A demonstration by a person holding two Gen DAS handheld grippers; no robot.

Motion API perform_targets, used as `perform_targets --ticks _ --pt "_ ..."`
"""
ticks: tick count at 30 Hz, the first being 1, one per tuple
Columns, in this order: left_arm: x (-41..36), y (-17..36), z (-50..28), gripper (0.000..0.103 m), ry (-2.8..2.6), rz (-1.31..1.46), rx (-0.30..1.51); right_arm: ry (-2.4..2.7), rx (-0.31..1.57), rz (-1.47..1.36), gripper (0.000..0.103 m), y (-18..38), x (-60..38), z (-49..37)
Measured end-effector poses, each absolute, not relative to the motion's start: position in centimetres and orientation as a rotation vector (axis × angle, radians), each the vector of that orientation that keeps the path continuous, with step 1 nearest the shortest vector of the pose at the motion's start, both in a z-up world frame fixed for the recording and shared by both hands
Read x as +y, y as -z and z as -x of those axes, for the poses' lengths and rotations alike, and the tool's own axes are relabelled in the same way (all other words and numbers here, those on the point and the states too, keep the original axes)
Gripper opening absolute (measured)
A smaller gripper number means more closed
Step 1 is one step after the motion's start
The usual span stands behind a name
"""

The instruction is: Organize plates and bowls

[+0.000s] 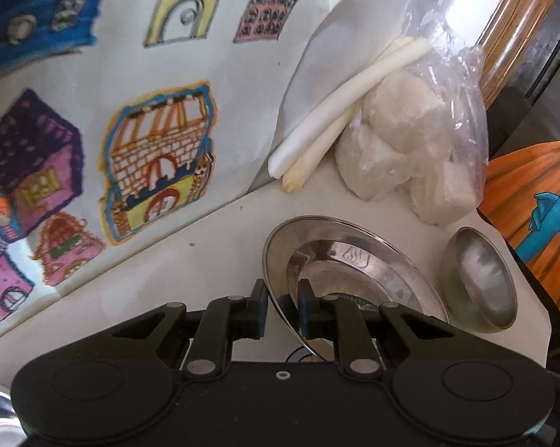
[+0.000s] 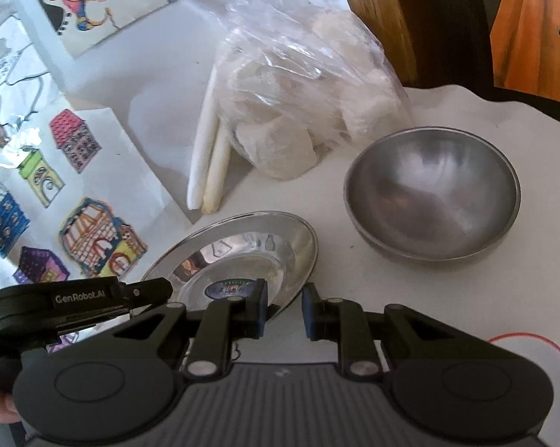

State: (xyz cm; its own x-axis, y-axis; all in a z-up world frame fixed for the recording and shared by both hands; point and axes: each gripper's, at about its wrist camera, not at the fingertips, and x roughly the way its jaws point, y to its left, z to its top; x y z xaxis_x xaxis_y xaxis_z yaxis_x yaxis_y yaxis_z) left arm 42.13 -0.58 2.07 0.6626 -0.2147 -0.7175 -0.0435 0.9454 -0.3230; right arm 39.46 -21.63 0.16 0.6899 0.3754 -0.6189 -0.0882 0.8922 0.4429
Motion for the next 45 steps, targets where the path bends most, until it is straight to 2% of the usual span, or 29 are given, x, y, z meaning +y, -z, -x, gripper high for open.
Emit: perform_targets --ticks 25,45 --pt "2.8 -6.7 -33.8 0.017 0.072 0.324 0.758 -0.354 0.705 -0.382 0.023 -4.2 -19.2 -32.9" --pt "8.6 -6.7 -27.4 0.018 0.015 0.317 0.731 -0.485 0.710 -0.332 0.023 -4.6 -13.9 -28.4"
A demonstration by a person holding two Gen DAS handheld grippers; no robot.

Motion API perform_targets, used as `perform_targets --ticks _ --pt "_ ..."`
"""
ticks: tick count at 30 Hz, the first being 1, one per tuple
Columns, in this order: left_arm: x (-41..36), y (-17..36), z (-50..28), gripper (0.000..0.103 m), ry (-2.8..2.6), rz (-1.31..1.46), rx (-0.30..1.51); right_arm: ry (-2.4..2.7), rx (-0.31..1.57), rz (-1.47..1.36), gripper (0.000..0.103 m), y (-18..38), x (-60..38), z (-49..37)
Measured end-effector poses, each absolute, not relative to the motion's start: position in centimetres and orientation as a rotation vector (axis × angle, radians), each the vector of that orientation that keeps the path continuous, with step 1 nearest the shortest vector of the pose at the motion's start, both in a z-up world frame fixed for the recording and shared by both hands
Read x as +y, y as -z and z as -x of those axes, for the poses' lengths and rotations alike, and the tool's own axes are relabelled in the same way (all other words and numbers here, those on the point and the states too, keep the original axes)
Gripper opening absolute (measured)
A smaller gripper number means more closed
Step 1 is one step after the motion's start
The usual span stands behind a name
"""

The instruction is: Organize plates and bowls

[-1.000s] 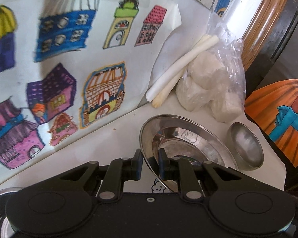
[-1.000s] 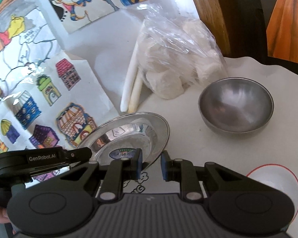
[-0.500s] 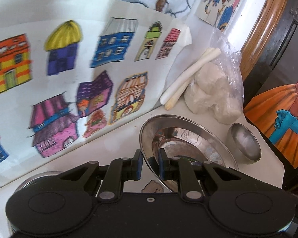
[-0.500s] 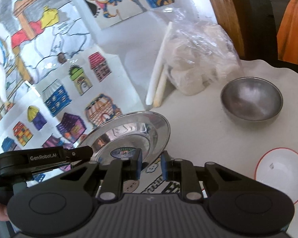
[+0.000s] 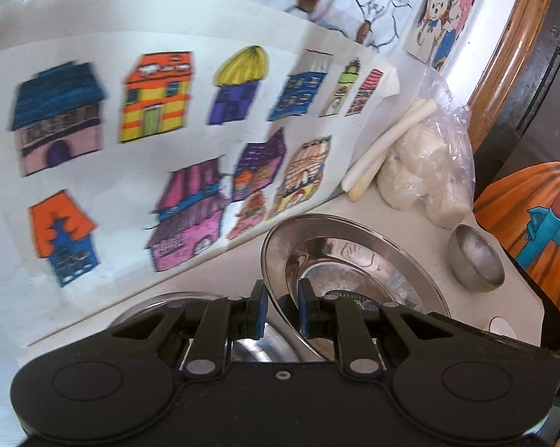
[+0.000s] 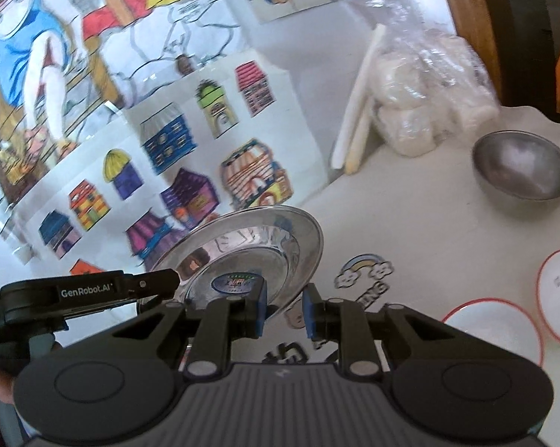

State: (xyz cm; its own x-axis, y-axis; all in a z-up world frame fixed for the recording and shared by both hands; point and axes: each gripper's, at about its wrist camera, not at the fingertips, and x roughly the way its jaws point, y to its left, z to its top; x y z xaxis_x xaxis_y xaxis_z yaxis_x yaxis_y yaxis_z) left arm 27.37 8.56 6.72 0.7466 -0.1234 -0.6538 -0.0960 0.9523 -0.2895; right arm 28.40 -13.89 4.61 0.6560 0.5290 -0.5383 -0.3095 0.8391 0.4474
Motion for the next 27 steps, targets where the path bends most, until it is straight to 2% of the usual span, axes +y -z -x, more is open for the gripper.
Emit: perform_targets --ticks 14,27 --pt "13.9 -5.8 -23.1 0.019 -0.049 0.317 0.735 -0.619 0.730 -0.274 0.024 -3.5 -8.6 -26.5" --pt "15.8 -3.5 -21.3 0.020 -0.081 0.297 0.763 -0.684 0.788 -0.219 0.025 -2.0 -6.3 -25.6"
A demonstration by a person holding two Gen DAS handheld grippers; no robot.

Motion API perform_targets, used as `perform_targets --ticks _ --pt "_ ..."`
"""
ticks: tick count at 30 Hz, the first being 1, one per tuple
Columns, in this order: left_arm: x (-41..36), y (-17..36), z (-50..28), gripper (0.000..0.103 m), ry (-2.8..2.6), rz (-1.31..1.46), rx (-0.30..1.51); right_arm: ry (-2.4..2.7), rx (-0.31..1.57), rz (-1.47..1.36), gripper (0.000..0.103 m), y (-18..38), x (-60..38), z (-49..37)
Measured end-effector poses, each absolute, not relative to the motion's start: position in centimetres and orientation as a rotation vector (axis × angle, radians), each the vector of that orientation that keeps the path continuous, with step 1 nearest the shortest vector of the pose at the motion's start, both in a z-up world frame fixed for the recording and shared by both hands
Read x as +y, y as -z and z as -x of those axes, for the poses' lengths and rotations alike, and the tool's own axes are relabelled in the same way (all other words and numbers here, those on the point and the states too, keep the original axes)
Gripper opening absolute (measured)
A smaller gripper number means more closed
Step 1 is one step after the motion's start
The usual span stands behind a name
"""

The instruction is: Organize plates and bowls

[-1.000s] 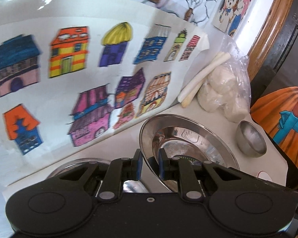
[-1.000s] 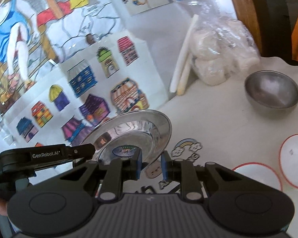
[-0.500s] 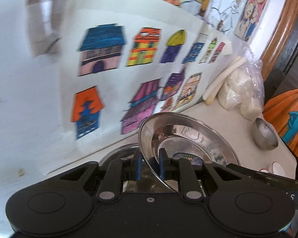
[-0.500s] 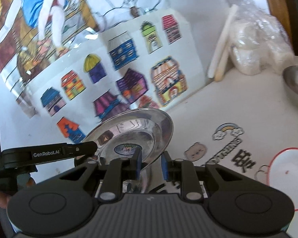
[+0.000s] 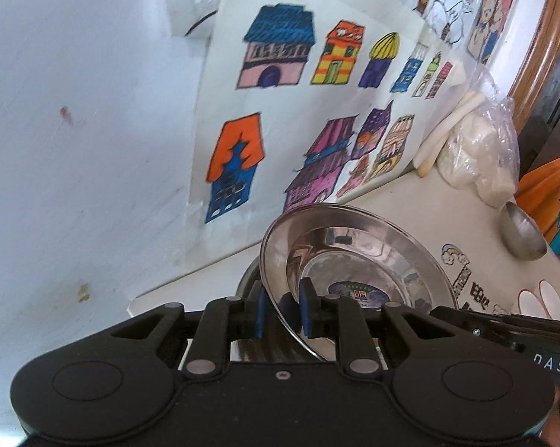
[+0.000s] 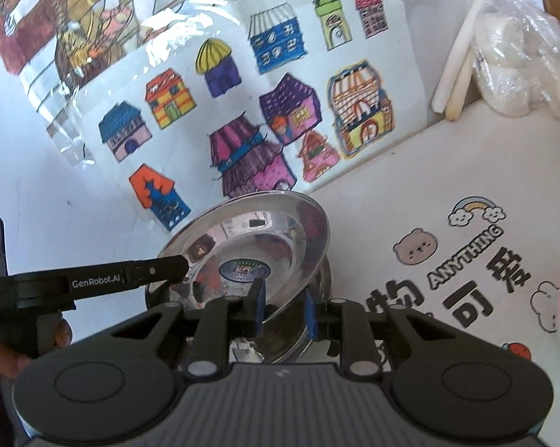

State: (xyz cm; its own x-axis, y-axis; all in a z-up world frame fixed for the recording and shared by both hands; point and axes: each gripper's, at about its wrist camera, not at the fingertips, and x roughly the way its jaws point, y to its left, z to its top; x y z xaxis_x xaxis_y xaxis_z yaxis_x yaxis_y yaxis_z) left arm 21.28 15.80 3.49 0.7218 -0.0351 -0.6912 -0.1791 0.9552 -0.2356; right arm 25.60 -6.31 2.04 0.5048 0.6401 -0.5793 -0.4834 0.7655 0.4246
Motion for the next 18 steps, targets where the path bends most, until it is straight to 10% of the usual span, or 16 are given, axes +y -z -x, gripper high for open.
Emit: perform_targets --ticks 18 --pt "15.51 -2.74 -21.25 0.022 -0.084 0.222 0.797 -0.703 0.831 -0.188 0.027 -1.09 -5.48 -24.86"
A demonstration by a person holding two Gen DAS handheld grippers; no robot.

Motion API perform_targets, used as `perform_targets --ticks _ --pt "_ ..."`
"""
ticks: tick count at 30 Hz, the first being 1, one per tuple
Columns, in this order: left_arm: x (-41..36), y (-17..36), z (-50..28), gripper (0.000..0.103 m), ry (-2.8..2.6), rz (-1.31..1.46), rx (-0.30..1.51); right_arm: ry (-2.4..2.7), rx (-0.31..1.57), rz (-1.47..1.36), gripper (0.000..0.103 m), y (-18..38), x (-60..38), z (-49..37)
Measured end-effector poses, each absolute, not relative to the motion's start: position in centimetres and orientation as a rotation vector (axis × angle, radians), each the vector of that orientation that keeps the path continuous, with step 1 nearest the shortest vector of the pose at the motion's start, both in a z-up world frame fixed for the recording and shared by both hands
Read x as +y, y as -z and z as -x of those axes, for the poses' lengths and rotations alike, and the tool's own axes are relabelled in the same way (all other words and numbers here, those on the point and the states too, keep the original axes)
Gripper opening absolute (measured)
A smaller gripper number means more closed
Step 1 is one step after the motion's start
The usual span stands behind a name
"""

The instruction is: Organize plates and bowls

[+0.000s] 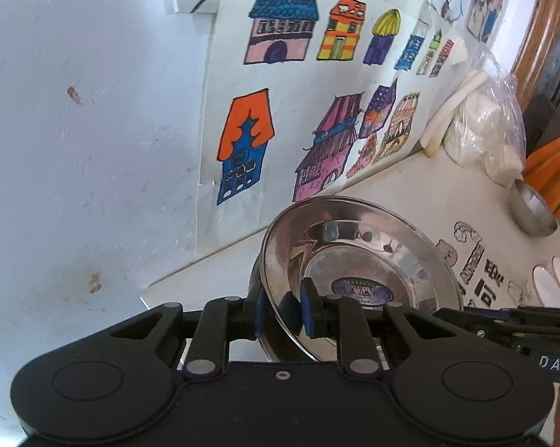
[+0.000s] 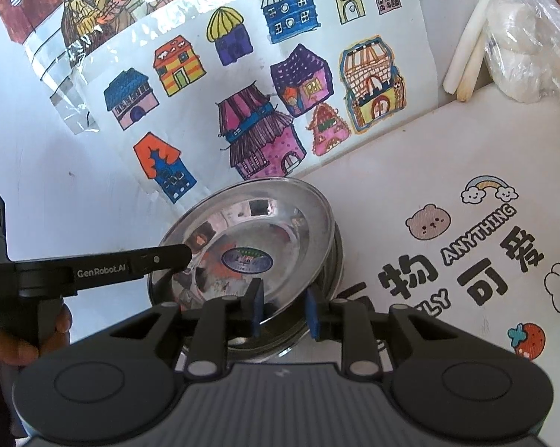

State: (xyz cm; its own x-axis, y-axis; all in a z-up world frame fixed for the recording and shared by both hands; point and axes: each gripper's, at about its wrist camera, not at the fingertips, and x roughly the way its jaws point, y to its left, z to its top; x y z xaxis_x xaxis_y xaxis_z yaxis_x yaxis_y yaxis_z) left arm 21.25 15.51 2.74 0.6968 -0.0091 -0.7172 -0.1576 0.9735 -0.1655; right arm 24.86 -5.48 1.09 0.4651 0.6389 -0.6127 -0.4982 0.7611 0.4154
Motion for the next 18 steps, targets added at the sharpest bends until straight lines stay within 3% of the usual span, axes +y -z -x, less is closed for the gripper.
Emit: perform_targets --ticks 18 --pt "14.57 -2.64 -21.52 0.026 -0.084 0.116 0.810 -0.700 0.827 -0.142 0.035 -1.31 -5.16 -24.26"
